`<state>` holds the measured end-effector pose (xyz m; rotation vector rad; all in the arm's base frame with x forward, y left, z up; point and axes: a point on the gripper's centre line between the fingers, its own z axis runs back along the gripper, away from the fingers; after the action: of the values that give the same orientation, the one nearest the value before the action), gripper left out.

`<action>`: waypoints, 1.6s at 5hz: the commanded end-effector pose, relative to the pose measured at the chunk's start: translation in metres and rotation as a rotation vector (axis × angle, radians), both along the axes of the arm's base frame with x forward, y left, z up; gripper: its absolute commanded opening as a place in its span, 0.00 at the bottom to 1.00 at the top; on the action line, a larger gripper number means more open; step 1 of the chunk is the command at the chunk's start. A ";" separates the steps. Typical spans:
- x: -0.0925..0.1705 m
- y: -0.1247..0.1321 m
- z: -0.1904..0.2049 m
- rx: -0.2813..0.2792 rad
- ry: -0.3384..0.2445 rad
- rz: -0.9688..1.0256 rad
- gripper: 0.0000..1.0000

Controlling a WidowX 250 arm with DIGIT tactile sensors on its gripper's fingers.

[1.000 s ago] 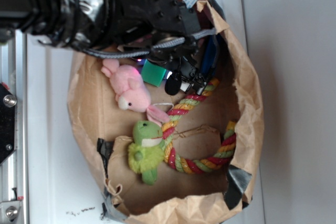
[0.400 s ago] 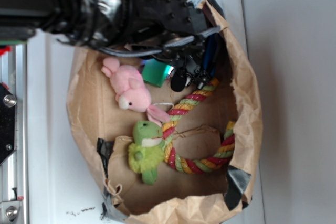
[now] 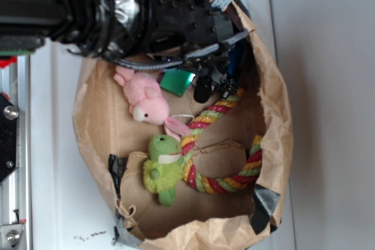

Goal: Grab the green block.

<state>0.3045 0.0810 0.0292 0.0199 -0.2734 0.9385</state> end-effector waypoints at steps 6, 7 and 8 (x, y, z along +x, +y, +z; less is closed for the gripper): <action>-0.033 -0.064 0.167 -0.001 -0.032 -0.801 0.00; -0.038 -0.064 0.183 0.033 -0.023 -0.840 0.00; -0.043 -0.065 0.184 0.078 -0.010 -0.827 0.00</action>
<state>0.2669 0.0097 0.1933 -0.0277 -0.2286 0.1135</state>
